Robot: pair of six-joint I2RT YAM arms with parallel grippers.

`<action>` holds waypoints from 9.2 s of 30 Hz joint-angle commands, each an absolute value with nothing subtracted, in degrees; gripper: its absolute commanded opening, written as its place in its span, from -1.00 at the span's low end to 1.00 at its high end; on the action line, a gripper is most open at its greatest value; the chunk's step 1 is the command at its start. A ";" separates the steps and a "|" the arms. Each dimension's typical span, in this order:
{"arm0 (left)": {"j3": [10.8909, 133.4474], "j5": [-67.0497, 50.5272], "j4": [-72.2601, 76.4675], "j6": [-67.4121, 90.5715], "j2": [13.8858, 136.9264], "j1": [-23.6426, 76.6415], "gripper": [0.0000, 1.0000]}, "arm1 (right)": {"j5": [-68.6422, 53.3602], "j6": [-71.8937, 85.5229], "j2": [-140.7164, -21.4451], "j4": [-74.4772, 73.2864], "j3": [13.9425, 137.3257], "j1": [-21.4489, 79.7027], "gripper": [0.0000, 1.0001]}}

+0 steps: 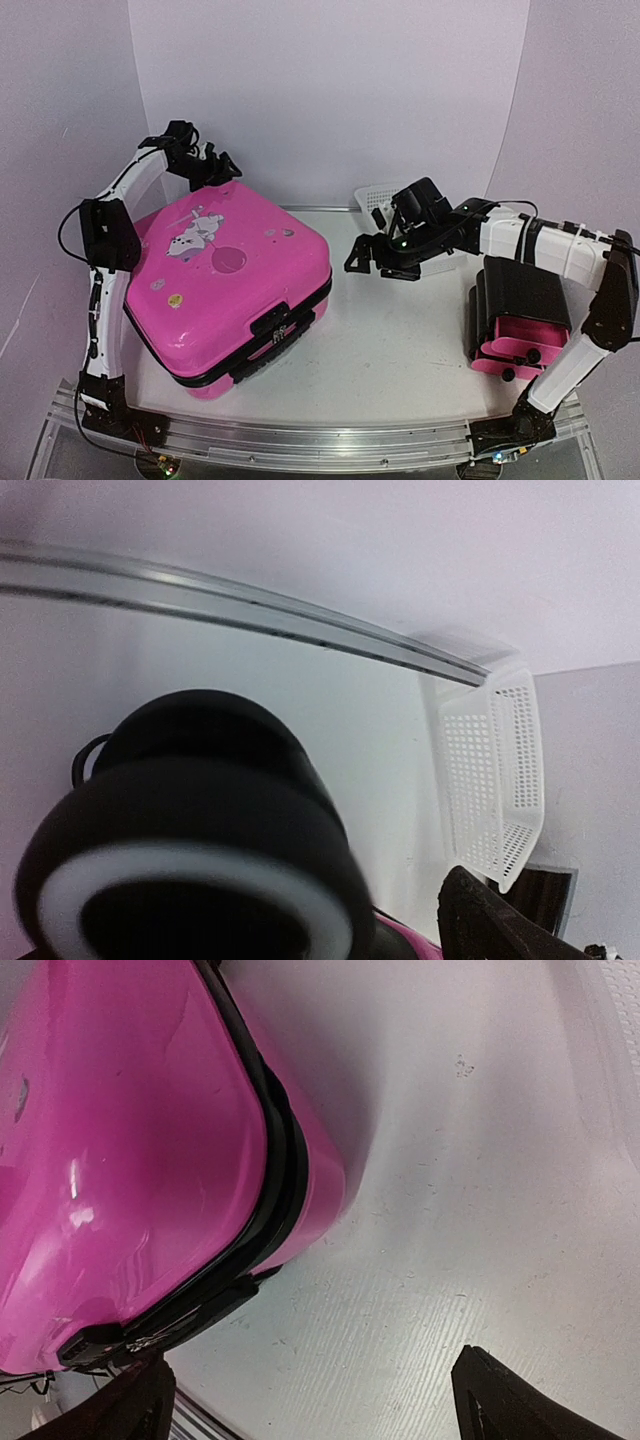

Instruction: Open, take out, and arrange the luggage

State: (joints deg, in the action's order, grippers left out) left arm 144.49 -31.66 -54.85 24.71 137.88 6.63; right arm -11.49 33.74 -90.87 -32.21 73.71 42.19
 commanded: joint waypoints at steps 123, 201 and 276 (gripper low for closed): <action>64.43 -32.74 -36.47 23.94 70.69 -6.67 0.90 | -5.76 33.15 -93.16 -34.74 77.83 54.10 0.96; 54.73 -33.27 -37.93 19.16 59.51 -1.10 0.90 | 45.18 19.07 -127.93 24.56 85.48 73.63 -0.54; 26.56 0.35 -3.19 72.86 46.90 48.82 0.72 | 15.48 13.95 -113.48 3.36 82.54 65.48 -1.00</action>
